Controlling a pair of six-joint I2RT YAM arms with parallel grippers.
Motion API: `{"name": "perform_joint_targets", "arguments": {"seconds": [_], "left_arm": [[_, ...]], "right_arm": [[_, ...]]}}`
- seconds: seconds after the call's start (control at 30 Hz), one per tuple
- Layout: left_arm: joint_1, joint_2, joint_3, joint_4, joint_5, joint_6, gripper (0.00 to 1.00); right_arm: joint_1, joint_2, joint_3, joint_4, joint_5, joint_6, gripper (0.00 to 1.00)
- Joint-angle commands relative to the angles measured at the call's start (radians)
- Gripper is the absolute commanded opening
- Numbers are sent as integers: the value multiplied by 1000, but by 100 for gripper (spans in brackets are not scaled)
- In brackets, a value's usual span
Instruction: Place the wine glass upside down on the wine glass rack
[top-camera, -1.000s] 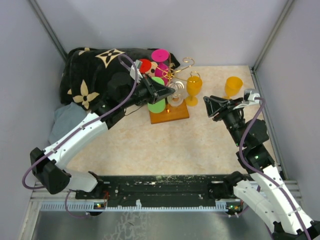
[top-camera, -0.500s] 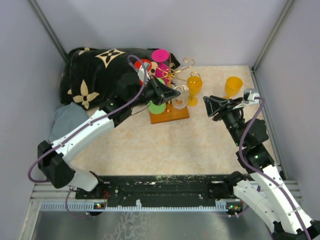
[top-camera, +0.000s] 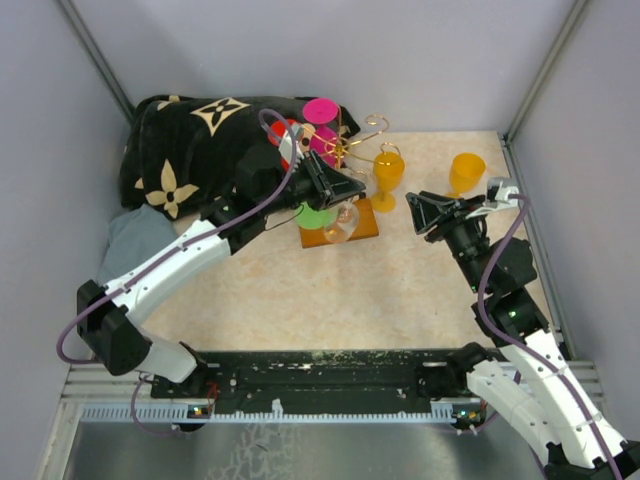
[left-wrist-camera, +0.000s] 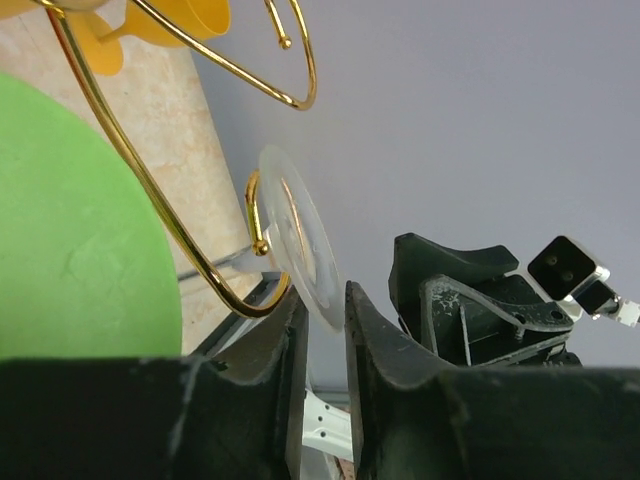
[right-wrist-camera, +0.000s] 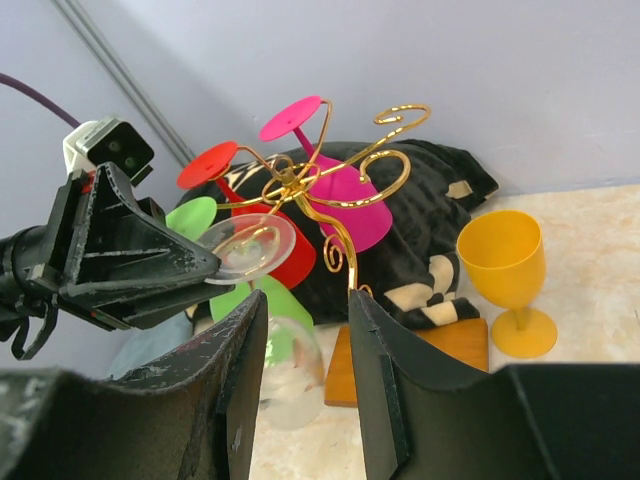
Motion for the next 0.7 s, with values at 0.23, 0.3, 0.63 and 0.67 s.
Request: {"name": "perform_joint_targets", "arguments": {"seconds": [0.23, 0.3, 0.63, 0.67], "left_arm": [[-13, -44, -10, 46, 16, -3, 27], [-14, -50, -20, 51, 23, -9, 27], [-24, -114, -64, 55, 24, -16, 34], [-24, -122, -69, 54, 25, -15, 34]], "right_arm": [[-4, -5, -9, 59, -3, 4, 39], [-4, -6, -8, 57, 2, 2, 39], [-3, 0, -13, 60, 30, 4, 39], [-4, 0, -14, 60, 36, 4, 39]]}}
